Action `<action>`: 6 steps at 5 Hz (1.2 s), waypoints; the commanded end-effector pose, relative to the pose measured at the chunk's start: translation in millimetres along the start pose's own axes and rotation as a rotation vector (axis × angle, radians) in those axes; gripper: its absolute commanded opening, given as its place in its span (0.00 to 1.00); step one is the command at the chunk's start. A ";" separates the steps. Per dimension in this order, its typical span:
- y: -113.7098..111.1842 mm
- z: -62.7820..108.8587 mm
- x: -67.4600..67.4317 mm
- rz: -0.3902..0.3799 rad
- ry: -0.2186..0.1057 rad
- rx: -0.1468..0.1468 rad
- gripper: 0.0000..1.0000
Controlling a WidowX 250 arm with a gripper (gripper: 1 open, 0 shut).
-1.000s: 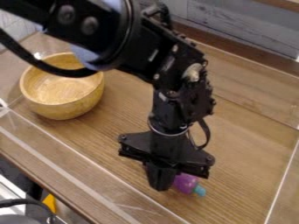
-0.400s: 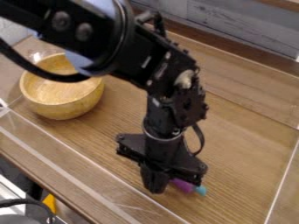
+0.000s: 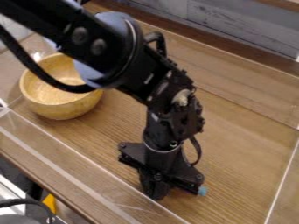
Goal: Remove the purple eggplant from inside the brown bowl and put it on the table
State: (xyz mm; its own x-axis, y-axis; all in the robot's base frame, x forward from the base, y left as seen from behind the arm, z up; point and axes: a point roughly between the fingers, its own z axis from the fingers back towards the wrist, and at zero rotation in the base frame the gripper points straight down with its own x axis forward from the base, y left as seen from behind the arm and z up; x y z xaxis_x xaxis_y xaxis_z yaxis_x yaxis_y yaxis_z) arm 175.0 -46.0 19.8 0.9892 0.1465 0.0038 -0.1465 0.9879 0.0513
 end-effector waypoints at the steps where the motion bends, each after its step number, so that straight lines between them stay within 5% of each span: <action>1: -0.2 13.8 3.2 -0.015 -0.011 -0.004 0.00; 2: -1.6 24.4 7.8 -0.032 -0.006 -0.004 0.00; 6: -31.3 14.0 8.1 -0.043 -0.009 -0.015 0.00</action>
State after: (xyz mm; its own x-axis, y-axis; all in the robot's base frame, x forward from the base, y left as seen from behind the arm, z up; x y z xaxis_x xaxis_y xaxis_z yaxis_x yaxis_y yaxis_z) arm 179.5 -72.8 25.2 0.9939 0.1075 -0.0242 -0.1061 0.9930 0.0523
